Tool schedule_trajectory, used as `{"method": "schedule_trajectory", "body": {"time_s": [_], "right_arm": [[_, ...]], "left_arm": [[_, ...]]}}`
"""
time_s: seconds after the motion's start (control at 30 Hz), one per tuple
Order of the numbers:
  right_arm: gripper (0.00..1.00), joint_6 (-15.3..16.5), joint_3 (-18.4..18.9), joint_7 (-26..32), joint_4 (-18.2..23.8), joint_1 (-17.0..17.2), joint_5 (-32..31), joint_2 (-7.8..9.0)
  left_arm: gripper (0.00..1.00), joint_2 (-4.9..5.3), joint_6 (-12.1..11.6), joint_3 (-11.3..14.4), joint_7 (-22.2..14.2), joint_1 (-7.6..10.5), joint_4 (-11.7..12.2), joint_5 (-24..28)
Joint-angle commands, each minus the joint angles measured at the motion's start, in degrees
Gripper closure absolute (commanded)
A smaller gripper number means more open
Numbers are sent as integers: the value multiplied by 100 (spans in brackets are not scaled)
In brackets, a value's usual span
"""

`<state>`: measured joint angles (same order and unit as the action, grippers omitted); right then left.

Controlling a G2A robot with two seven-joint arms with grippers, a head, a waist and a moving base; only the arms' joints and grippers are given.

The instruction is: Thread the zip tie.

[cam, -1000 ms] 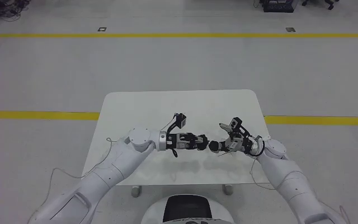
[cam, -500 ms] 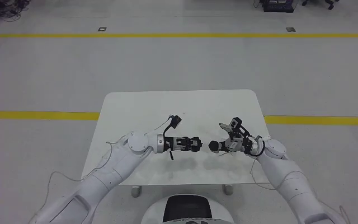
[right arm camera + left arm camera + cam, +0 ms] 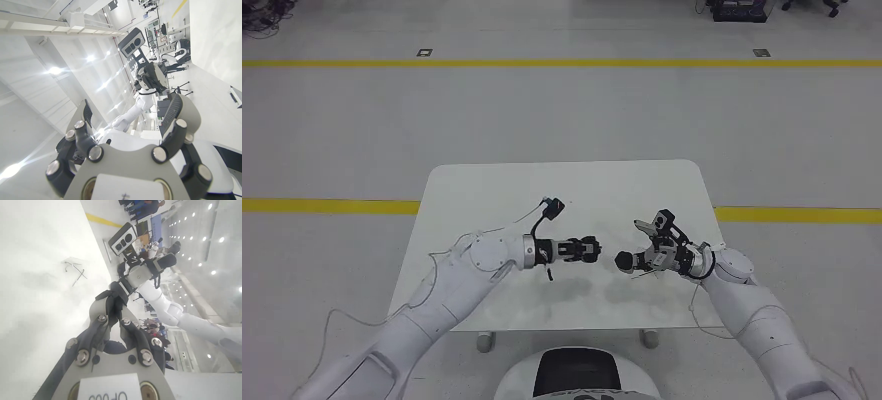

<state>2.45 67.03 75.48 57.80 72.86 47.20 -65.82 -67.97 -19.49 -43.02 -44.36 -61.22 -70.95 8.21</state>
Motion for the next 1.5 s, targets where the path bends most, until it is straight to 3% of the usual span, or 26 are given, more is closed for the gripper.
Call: {"method": "schedule_trajectory", "body": {"time_s": [0.0,0.2,0.4,0.7,0.87,1.03,1.13,1.23,1.47], "right_arm": [[0,0,0,0,0,0,0,0],[0,0,0,0,0,0,0,0],[0,0,0,0,0,0,0,0],[0,13,11,-134,55,11,-37,2],[0,-96,295,-454,414,10,-783,153],[0,-815,469,-680,1035,-54,-2453,391],[0,-1167,535,-821,1418,4,-2971,473],[0,-1242,595,-923,1676,91,-3095,508],[0,-1242,595,-923,1676,91,-3095,508]], "left_arm": [[100,39,1,-41,53,-52,-126,-289],[100,136,1,-153,90,-220,-449,-672],[100,202,1,-251,-32,-371,-706,-572],[100,207,59,-248,54,-406,-751,-583],[100,244,1,-340,54,-447,-739,-422],[100,289,1,-436,-162,-530,-799,-132],[100,303,1,-481,-302,-563,-811,66],[100,308,1,-517,-416,-584,-790,262],[100,303,1,-556,-597,-602,-828,527]]}}
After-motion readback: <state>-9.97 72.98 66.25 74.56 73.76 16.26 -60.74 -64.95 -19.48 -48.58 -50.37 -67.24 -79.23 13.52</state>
